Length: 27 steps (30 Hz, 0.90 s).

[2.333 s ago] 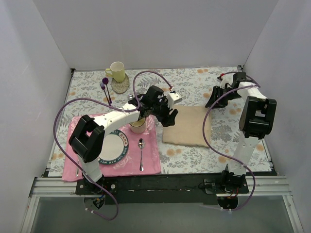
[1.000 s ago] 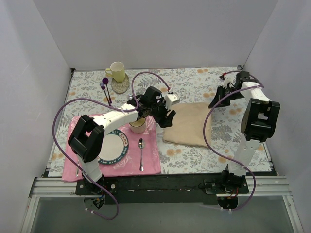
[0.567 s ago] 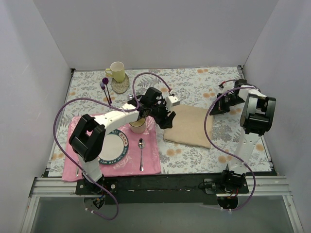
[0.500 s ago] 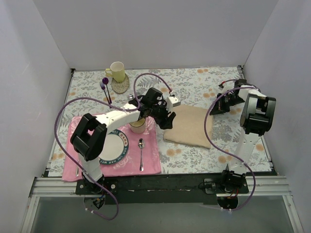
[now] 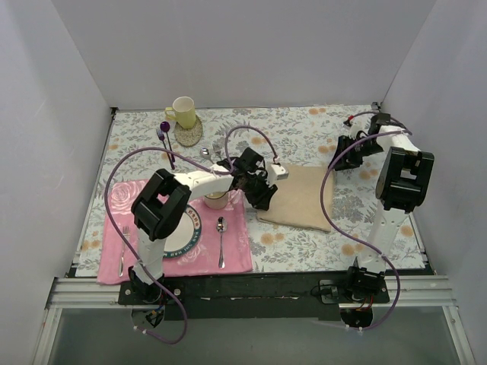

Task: Fold the napkin into a case and place the utensils inside
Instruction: Smooth out the lower triangle-folded napkin at the center of the board.

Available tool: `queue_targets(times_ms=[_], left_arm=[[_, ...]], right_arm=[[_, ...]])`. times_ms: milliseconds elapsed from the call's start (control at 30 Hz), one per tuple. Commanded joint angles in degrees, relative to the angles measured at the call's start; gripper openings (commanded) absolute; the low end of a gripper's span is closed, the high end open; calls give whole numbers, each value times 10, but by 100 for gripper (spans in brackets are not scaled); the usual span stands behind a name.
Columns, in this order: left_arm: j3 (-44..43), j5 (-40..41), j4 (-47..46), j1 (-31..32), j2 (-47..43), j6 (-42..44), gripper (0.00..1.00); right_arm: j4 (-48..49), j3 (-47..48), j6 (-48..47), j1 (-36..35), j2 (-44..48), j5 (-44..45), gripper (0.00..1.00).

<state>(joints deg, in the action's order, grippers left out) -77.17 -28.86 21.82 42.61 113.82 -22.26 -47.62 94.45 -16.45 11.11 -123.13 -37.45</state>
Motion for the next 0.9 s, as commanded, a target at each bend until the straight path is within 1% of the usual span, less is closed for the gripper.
queue_targets(times_ms=[0,67,100,167,200,233,300,333,433,500,600,700,867], left_arm=[[12,20,18,17,-22,36,27],[22,24,23,23,-26,37,26],[27,28,23,26,-30,35,26],[27,22,19,27,-47,18,29],[31,14,14,25,-57,-2,31],[35,-21,-3,20,-86,-11,34],[47,-52,-20,19,-109,-30,36],[50,-70,-22,19,-121,-35,36],[36,-65,0,21,-108,-47,35],[33,-44,8,21,-88,-46,34],[33,-27,0,21,-64,-44,34],[25,-6,23,21,-35,-34,33],[47,14,38,25,-33,-16,29]], right_arm=[[-77,35,-75,-2,53,-33,50],[-108,15,-88,-2,83,-70,47],[-121,-16,-94,-3,93,-85,42],[-145,-55,-109,-6,125,-129,38],[-150,-104,-111,-11,135,-140,36],[-156,-124,-124,-14,143,-158,35],[-170,-167,-134,-25,159,-165,33],[-169,-202,-135,-27,164,-163,33],[-159,-241,-135,-32,154,-140,29],[-152,-242,-135,-32,140,-119,26],[-129,-242,-121,-32,116,-83,25],[-106,-251,-107,-32,91,-51,24],[-90,-252,-108,-33,72,-4,23]])
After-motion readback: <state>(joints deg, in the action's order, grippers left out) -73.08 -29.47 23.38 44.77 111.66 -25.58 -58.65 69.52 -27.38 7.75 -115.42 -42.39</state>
